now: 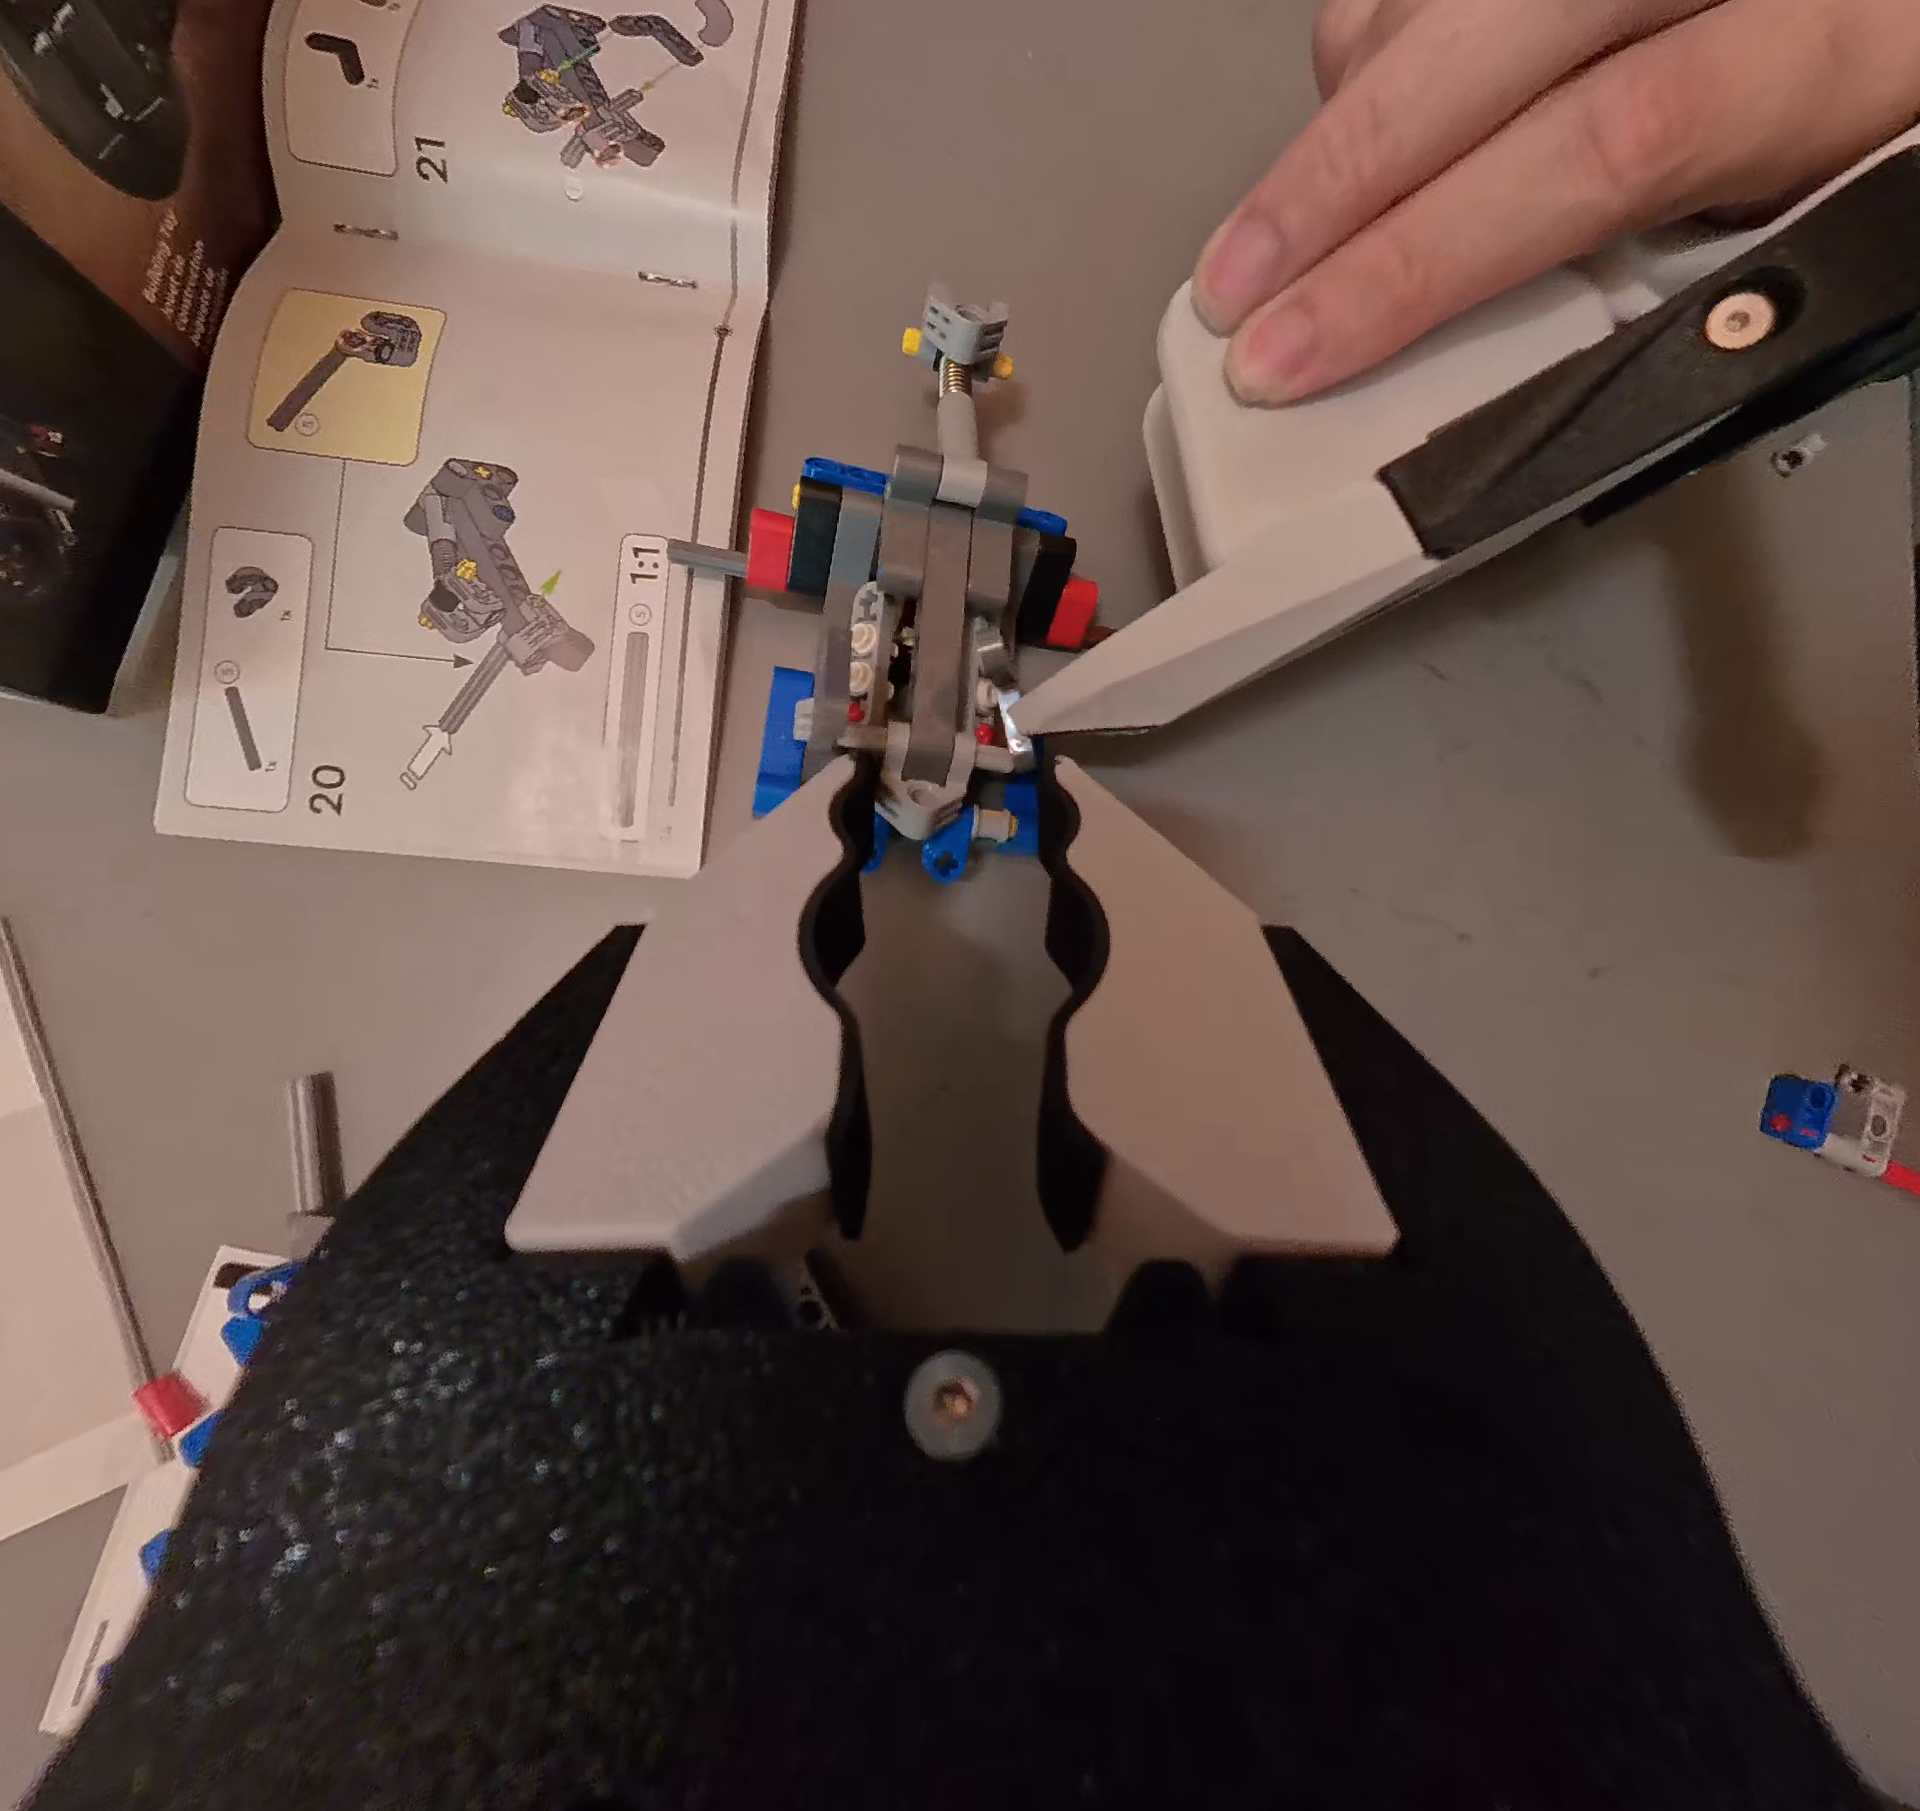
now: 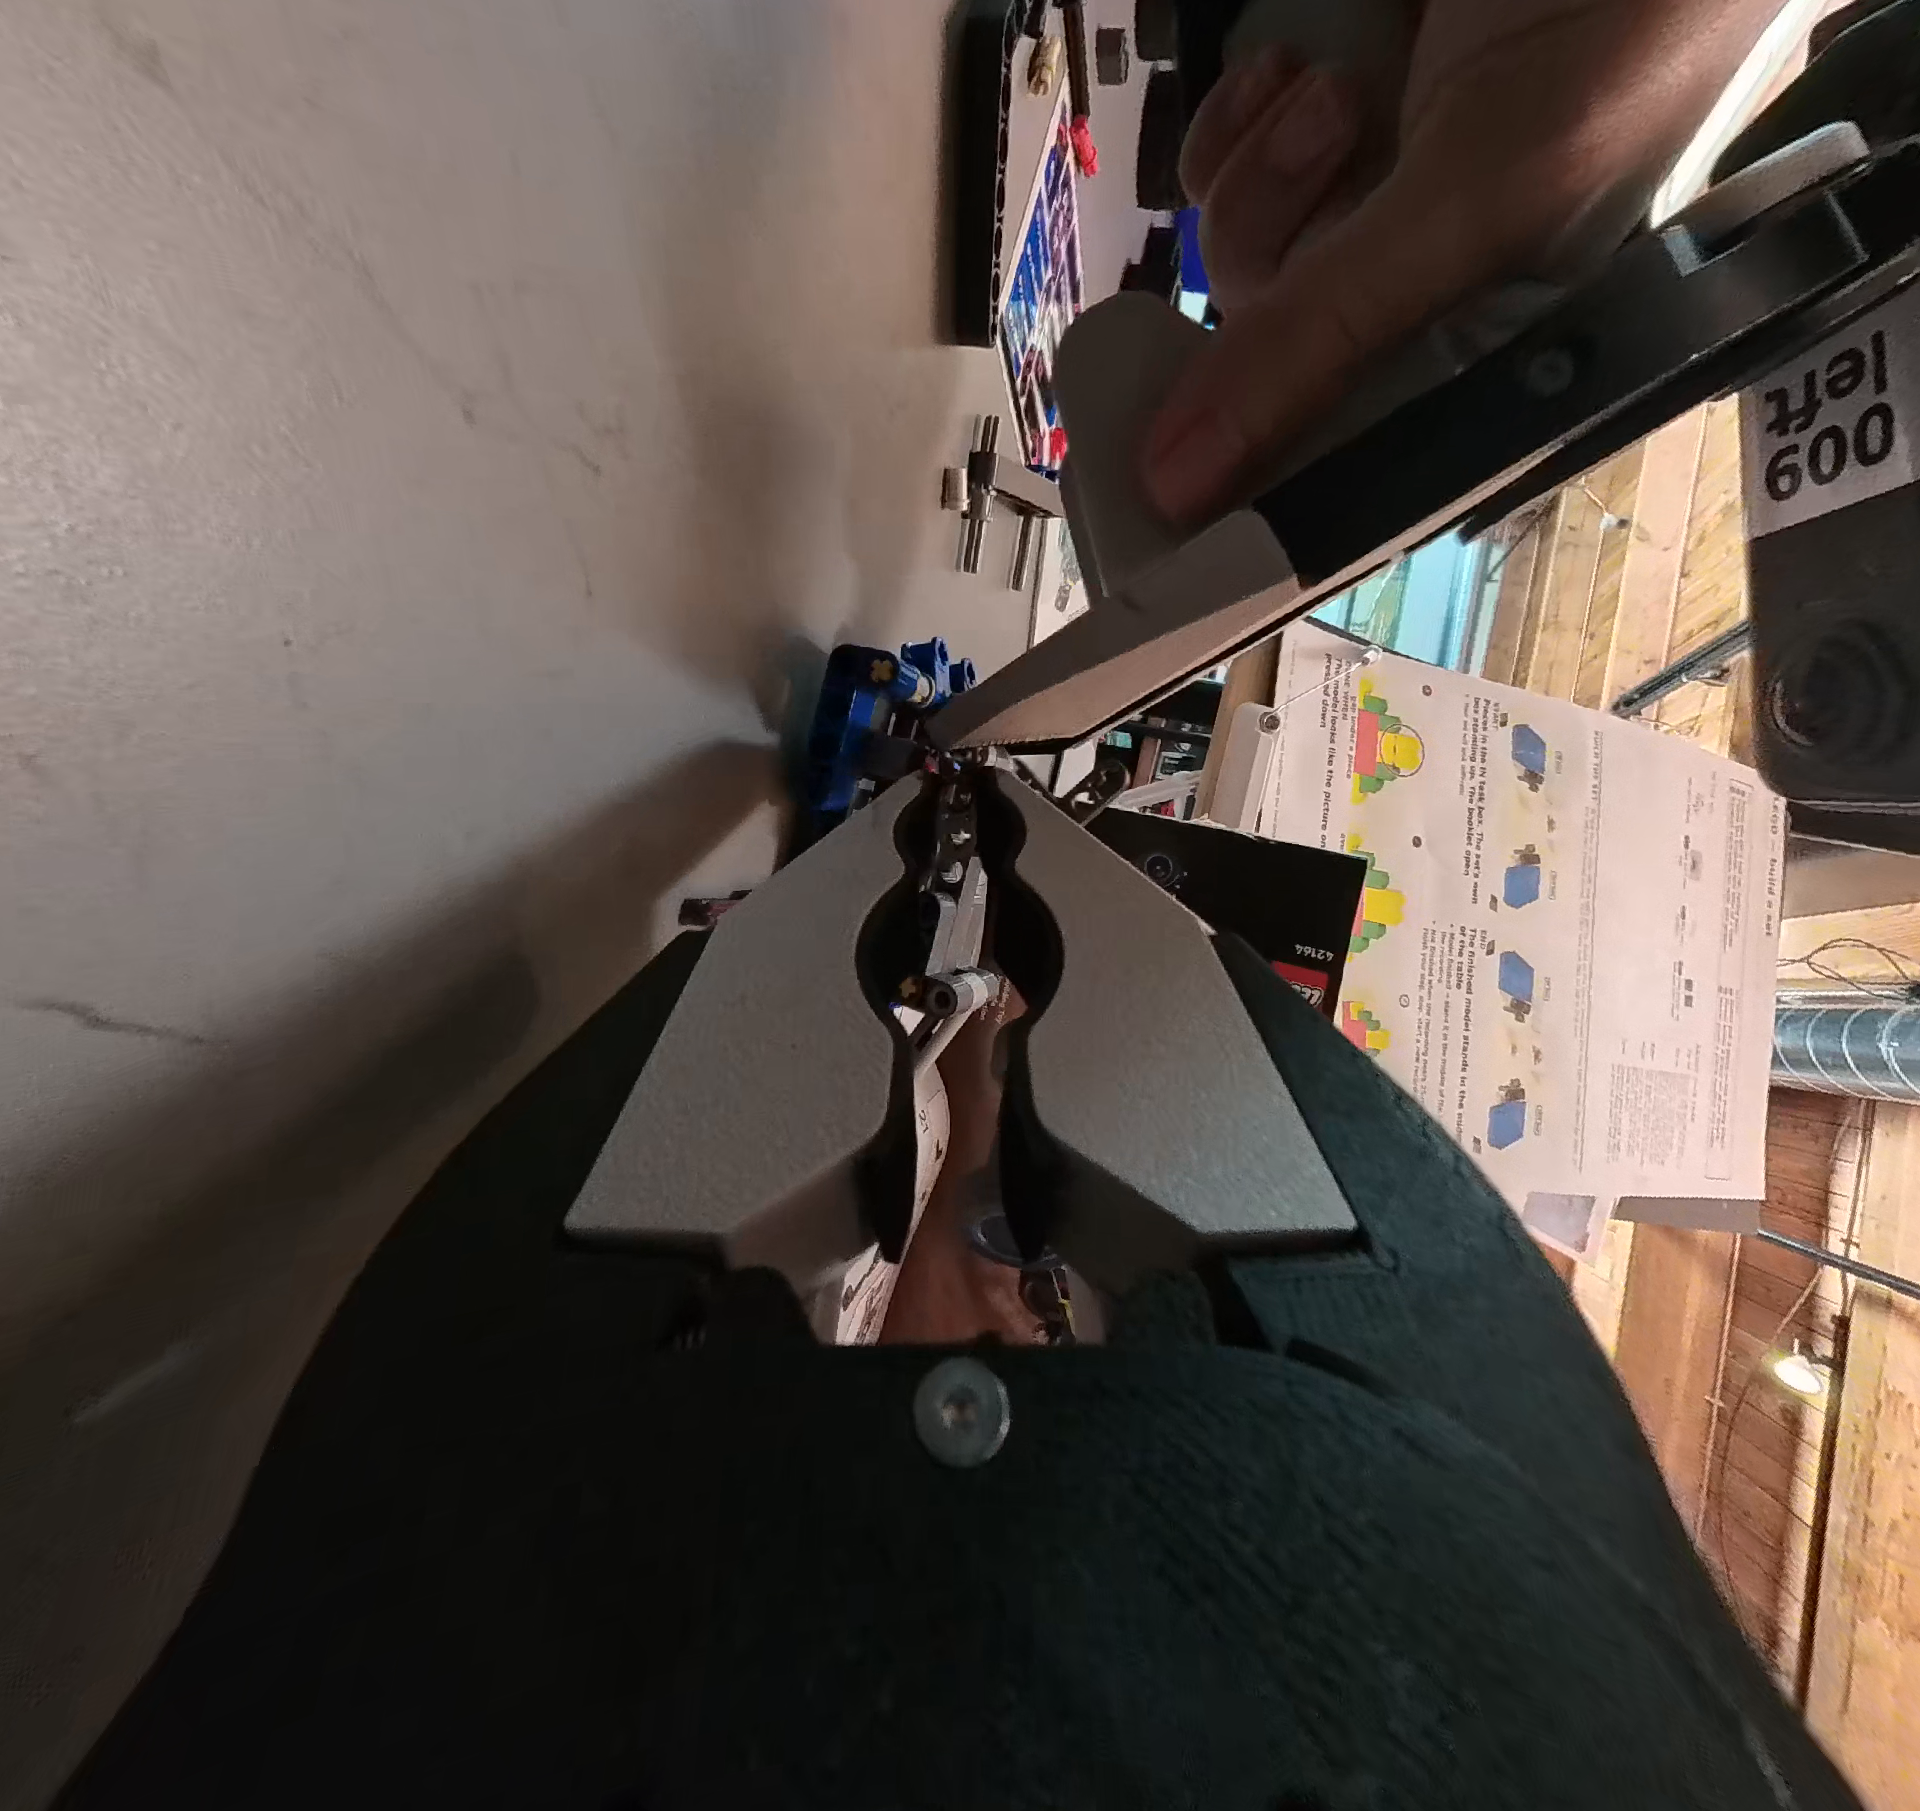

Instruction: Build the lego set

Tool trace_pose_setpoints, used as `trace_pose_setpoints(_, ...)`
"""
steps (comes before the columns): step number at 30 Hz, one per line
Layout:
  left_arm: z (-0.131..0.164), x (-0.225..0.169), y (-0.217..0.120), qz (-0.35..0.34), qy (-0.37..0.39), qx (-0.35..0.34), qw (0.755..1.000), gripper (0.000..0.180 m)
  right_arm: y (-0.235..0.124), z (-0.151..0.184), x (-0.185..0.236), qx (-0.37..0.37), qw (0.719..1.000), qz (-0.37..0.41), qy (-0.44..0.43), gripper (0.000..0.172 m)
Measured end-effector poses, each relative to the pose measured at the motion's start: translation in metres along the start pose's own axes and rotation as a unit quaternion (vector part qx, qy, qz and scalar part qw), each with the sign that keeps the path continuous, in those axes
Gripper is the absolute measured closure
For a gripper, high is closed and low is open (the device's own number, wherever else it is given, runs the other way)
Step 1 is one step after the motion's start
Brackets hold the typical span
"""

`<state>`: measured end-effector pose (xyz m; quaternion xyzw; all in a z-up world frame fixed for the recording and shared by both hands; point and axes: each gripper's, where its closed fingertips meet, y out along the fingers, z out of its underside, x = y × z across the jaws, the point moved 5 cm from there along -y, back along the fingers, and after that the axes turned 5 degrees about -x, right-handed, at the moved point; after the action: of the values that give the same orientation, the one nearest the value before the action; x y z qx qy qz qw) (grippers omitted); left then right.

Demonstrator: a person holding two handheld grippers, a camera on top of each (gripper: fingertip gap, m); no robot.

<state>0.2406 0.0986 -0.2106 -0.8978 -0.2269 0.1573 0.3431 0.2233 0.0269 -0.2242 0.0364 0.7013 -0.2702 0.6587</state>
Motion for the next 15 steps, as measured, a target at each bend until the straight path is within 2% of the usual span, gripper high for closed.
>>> trace_pose_setpoints(15, 0.0003, 0.0003, 0.0007, -0.007, 0.003, 0.011, 1.0, 0.154, 0.001, -0.001, -0.0005, 0.007, 1.0, -0.003, 0.014, 0.167)
